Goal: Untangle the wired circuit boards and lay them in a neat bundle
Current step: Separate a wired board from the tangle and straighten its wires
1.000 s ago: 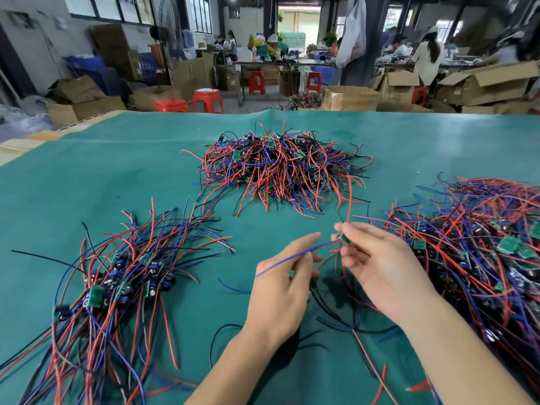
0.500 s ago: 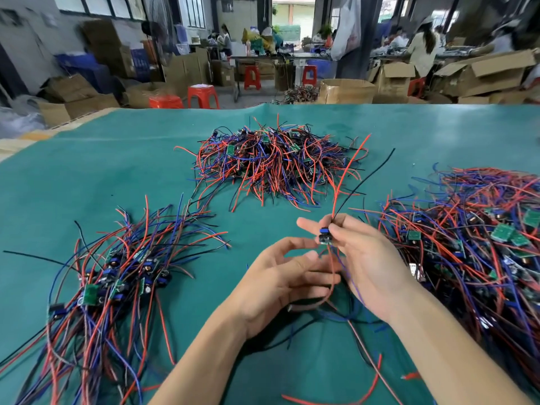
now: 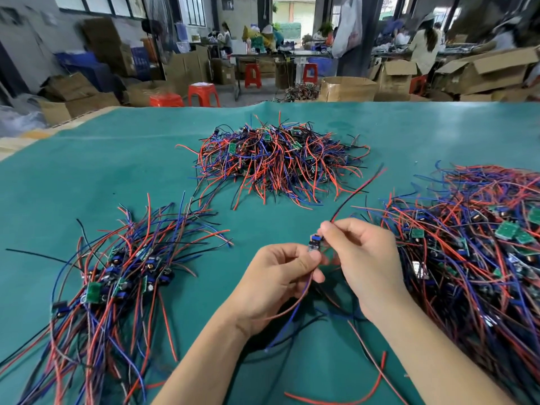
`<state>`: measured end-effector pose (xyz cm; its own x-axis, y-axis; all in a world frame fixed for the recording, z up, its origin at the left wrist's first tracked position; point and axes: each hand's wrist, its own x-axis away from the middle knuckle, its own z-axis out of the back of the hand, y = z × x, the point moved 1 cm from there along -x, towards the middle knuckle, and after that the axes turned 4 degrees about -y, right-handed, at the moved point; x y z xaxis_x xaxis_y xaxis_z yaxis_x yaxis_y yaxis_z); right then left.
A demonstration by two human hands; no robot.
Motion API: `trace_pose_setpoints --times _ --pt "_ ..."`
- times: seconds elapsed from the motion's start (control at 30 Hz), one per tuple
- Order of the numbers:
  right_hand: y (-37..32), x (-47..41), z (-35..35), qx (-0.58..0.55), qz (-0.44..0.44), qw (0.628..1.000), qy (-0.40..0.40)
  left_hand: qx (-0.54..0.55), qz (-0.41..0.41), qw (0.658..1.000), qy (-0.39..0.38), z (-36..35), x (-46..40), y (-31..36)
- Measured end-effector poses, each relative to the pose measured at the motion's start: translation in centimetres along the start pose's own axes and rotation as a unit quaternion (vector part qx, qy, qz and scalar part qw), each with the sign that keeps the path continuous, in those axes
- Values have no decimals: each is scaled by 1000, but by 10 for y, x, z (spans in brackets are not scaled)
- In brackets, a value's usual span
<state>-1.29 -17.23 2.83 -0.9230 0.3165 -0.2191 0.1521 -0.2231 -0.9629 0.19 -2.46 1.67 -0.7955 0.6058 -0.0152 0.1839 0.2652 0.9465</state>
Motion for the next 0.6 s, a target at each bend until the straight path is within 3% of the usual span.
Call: trace_pose_setpoints --times 0.1,0.27,0.5,0.6 --pt "-1 -3 7 109 70 991 42 -27 -1 1000 -9 1 -1 -1" --pt "-2 -16 31 145 94 975 143 -82 2 995 -53 2 -1 -4" --pt "2 -35 77 71 77 960 259 -114 -6 991 -73 2 0 -6" --pt "-1 -38 101 53 101 915 387 -90 -9 995 -42 1 -1 -6"
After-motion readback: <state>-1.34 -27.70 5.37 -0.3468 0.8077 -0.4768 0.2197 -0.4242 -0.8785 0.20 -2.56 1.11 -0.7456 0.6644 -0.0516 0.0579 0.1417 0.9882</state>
